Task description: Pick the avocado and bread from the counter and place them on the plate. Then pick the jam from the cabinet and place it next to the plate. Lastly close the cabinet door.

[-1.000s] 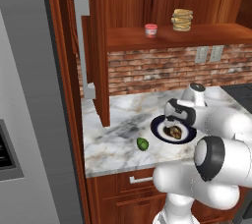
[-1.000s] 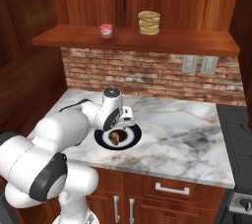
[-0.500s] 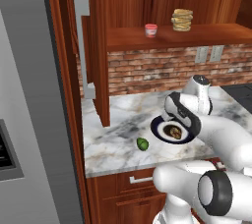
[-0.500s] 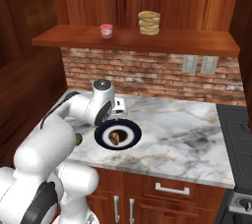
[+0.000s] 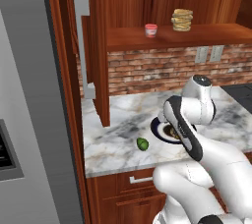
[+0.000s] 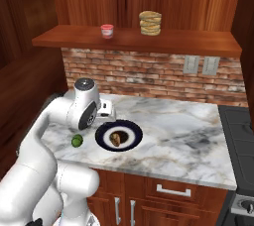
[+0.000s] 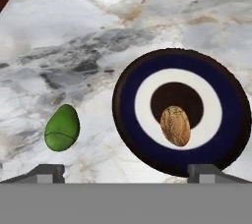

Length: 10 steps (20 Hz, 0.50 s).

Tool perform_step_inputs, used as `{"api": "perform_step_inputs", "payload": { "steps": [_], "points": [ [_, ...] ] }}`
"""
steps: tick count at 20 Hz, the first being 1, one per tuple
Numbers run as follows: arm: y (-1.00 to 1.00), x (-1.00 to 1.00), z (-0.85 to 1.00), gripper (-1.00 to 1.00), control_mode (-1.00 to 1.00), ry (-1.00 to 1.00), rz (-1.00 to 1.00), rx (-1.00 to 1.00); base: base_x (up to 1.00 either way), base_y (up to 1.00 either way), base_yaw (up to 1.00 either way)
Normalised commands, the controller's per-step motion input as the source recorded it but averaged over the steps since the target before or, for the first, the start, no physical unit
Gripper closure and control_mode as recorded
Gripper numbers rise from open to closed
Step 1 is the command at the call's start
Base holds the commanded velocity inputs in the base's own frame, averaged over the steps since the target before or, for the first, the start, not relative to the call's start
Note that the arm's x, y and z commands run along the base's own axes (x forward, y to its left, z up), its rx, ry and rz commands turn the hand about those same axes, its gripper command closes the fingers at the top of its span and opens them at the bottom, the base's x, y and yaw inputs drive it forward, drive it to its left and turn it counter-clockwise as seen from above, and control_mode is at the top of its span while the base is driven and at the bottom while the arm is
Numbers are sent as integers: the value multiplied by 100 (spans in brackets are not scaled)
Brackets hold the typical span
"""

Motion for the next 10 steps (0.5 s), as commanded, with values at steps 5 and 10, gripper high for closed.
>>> {"api": "perform_step_inputs", "payload": {
  "steps": [5, 10],
  "points": [
    [34, -55, 25, -100, -100, 0, -20, 0, 0, 0, 0],
    [33, -50, 11, -100, -100, 0, -22, 0, 0, 0, 0]
  ]
}}
